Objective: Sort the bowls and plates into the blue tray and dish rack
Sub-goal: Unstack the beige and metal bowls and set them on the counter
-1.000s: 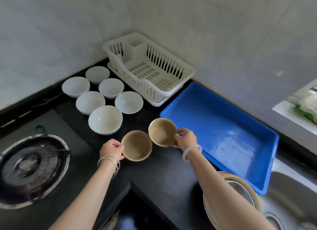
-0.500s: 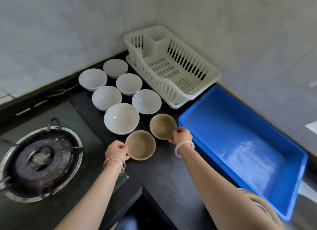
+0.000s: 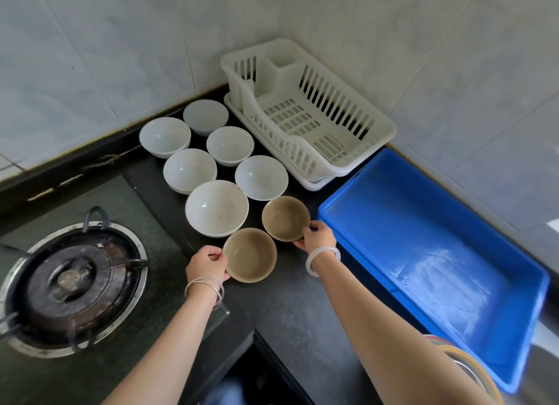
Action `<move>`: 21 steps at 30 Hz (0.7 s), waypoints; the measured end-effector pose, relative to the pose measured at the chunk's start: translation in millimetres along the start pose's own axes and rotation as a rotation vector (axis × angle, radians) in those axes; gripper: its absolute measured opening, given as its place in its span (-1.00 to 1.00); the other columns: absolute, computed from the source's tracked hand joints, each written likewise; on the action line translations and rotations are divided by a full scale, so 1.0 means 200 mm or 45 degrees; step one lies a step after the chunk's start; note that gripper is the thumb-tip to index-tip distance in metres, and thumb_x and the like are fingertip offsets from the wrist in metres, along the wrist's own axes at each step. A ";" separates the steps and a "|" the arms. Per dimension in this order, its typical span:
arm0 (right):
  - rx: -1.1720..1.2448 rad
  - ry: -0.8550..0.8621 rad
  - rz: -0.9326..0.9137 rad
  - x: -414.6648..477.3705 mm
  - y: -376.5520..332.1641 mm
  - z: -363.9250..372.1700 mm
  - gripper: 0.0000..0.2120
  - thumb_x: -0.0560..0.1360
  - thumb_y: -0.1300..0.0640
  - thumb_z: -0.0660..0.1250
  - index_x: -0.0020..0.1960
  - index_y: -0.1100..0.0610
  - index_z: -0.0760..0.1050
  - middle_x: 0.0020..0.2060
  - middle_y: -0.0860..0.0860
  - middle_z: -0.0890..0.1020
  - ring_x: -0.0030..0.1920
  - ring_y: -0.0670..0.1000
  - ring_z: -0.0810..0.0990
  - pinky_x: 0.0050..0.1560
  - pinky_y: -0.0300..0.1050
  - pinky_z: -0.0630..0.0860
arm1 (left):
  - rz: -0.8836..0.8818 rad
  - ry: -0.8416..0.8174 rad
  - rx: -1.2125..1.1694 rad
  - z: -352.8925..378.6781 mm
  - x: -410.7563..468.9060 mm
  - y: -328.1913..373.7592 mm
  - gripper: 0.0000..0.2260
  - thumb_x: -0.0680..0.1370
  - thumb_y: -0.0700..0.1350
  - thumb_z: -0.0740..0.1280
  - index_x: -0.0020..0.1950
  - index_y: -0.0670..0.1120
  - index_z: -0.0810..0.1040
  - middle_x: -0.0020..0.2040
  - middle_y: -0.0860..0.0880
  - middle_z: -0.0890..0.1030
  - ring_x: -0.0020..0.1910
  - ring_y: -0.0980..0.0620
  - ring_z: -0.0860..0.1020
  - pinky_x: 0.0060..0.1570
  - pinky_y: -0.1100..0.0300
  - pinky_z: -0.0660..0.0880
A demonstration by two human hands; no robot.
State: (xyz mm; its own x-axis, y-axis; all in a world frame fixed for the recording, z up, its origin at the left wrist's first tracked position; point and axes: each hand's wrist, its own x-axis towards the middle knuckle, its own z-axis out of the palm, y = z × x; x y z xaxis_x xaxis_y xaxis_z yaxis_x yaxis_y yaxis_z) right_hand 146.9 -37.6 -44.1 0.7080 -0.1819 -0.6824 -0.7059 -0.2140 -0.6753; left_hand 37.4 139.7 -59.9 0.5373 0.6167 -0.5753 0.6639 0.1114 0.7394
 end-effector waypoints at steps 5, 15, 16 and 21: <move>0.058 -0.056 0.013 0.00 0.02 -0.01 -0.67 0.56 0.22 0.21 0.32 0.10 0.37 0.12 0.13 0.57 -0.06 0.08 0.64 -0.05 -0.08 0.61 | 0.007 -0.014 -0.009 0.00 -0.01 0.00 -0.85 0.49 -0.26 0.32 0.05 -0.18 0.57 -0.10 -0.09 0.57 -0.16 -0.10 0.57 -0.16 0.11 0.58; 0.056 -0.122 -0.112 -0.17 0.07 -0.18 -0.72 0.59 0.13 0.16 0.28 0.08 0.43 0.12 0.04 0.58 -0.10 0.01 0.65 -0.11 -0.17 0.60 | 0.184 -0.010 0.250 -0.06 -0.16 0.01 -0.74 0.51 -0.18 0.27 0.18 -0.14 0.56 0.08 -0.09 0.63 0.05 -0.16 0.60 0.17 -0.04 0.51; 0.061 -0.136 -0.146 -0.20 0.09 -0.22 -0.74 0.60 0.12 0.15 0.25 0.09 0.45 0.09 0.04 0.60 -0.09 0.02 0.65 -0.11 -0.17 0.60 | 0.222 0.013 0.290 -0.06 -0.18 0.02 -0.73 0.51 -0.18 0.26 0.19 -0.12 0.56 0.12 -0.08 0.63 0.09 -0.16 0.59 0.19 0.02 0.48; 0.026 -0.095 -0.286 -0.36 0.21 -0.50 -0.77 0.59 0.12 0.14 0.10 0.11 0.54 -0.07 0.02 0.66 -0.18 0.01 0.66 -0.18 -0.21 0.56 | 0.403 -0.007 0.408 0.01 -0.38 0.08 -0.77 0.53 -0.17 0.24 0.15 -0.09 0.58 0.14 -0.08 0.63 0.13 -0.12 0.55 0.09 0.12 0.45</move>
State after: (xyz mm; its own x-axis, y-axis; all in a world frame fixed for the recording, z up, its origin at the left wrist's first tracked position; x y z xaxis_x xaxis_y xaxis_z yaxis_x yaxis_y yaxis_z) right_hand 68.4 -129.0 5.8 0.8444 -0.0603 -0.5324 -0.5314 -0.2212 -0.8178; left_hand 9.4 92.9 -5.6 0.7420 0.5772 -0.3411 0.5937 -0.3294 0.7341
